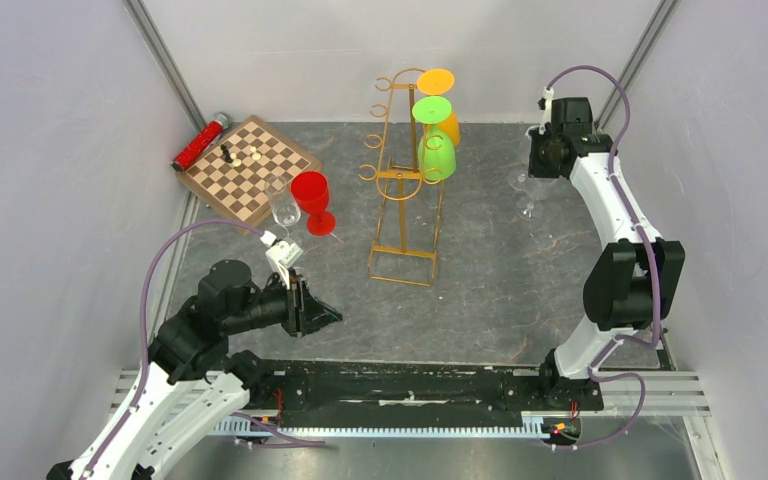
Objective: Take the wine glass off the wine glass rack
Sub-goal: Place the wine glass at the center of the board.
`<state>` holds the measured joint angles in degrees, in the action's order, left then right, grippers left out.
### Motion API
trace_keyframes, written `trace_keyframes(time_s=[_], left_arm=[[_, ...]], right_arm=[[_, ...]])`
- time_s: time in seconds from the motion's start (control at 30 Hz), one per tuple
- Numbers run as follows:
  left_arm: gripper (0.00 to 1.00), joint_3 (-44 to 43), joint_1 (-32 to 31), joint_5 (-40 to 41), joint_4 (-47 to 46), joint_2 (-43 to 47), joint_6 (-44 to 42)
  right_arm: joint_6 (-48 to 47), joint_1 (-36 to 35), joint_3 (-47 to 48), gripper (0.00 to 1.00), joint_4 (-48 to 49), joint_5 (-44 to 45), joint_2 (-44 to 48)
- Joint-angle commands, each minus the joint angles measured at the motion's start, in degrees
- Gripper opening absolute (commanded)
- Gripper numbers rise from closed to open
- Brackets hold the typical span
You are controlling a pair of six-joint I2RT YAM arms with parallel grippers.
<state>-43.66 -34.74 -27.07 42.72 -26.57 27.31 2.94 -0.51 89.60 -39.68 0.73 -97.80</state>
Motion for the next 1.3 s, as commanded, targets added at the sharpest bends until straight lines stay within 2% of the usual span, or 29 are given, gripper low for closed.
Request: trace_keyframes(time_s=[0.0,0.17,0.4,0.53,0.7,0.87,1.1,1.27], left_arm=[[0.36,0.1,0.2,0.4,-2.4,-0.2,-1.7],[0.36,0.0,0.2,0.3,-2.4,-0.3,-1.6],[0.36,0.1,0.2,0.4,-2.4,-0.6,-1.6],[0.36,0.1,0.2,0.1,-2.4,-1.2,-1.7],[0.36,0.1,0.2,0.2,-2.3,-1.2,-1.8],[0.36,0.0,0.2,0.3,-2.3,-1.5,-1.7],[0.36,0.1,0.2,0.3,-2.3,-1.9,-1.7],[0.36,0.1,0.2,0.3,-2.3,-2.1,-1.7]], right_arm=[[-0.5,0.2,2.7,0.0,2.7,1.1,-0.7],[-0.5,0.2,2.8,0.0,2.8,1.0,-1.0],[-0.2,0.2,3.8,0.21,2.6,-0.1,-1.4],[0.2,0.2,5.0,0.24,2.5,0.2,-1.4],[0.9,0.1,8.1,0.32,2.3,2.0,-0.7],[1.5,0.1,12.0,0.45,1.8,3.4,0.9],[2.4,0.2,13.5,0.57,2.7,-0.5,4.7],[3.9,0.2,14.9,0.62,3.3,-7.5,6.7]])
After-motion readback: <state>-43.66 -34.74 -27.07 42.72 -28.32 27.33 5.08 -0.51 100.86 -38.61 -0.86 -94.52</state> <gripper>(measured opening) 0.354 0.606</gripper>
